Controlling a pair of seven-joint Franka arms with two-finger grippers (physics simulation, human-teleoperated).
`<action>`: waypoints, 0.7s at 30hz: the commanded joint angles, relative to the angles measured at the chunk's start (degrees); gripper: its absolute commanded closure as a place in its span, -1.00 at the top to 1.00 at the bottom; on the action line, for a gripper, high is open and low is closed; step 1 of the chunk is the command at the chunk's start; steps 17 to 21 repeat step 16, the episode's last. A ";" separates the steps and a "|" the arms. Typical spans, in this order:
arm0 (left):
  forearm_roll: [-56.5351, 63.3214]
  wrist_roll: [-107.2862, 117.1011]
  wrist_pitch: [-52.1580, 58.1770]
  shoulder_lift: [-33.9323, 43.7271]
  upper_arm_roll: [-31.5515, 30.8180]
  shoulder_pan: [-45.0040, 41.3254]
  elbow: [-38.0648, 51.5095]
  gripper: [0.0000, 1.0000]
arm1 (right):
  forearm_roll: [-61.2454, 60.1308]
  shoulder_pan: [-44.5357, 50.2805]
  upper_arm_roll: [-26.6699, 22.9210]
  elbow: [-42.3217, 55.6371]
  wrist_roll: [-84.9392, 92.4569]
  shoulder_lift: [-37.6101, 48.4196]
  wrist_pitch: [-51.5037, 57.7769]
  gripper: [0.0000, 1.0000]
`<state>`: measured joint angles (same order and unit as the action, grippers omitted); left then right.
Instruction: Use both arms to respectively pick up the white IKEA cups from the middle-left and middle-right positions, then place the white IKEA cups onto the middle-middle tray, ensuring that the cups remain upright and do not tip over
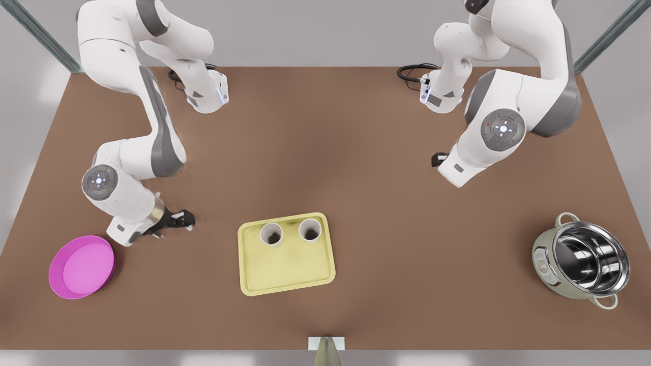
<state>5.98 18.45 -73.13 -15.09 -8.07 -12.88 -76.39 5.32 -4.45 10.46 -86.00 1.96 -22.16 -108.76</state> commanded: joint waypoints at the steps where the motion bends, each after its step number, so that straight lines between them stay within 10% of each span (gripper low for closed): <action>1: -0.01 -13.26 0.54 0.06 -0.02 0.05 0.01 1.00 | 2.15 -0.92 -3.77 1.27 -3.19 2.90 16.38 1.00; 7: -0.18 -13.26 0.80 -0.12 -0.02 0.40 0.01 1.00 | 0.13 -1.00 -4.22 9.72 1.72 13.98 36.68 1.00; 21: -0.01 -13.18 0.62 -0.38 0.07 0.14 0.01 1.00 | -0.66 -2.06 -4.22 6.20 5.42 13.37 28.43 1.00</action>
